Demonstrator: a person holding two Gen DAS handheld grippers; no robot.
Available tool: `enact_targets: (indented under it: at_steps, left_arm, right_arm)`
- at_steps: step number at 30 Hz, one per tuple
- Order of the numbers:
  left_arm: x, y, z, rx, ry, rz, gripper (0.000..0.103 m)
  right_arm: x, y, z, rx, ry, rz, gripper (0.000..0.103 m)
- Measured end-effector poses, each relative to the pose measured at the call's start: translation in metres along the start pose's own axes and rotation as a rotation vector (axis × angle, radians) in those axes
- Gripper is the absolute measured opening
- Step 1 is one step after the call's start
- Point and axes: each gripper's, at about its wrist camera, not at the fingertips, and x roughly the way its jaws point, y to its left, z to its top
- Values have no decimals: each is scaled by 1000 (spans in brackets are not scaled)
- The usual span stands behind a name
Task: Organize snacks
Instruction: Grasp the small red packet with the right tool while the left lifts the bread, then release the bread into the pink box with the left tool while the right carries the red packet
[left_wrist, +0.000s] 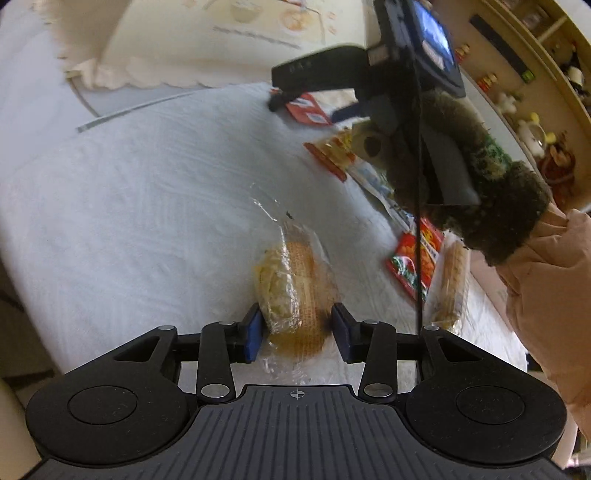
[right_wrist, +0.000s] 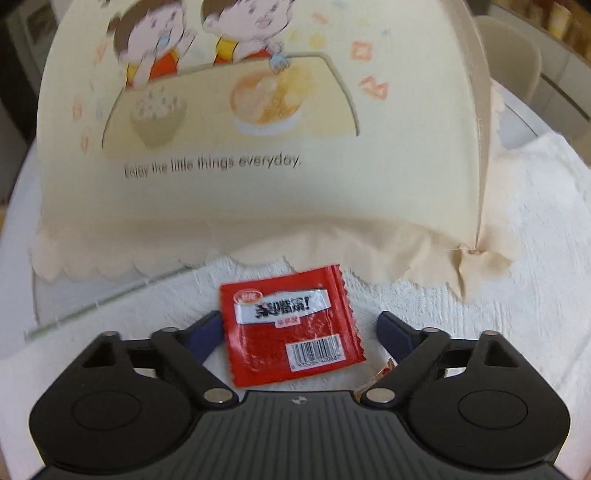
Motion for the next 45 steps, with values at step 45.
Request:
enact_targets:
  at_steps: [45]
  left_arm:
    - [60, -245, 31, 117, 4, -353, 42]
  right_arm:
    - [-358, -186, -377, 401, -357, -250, 53]
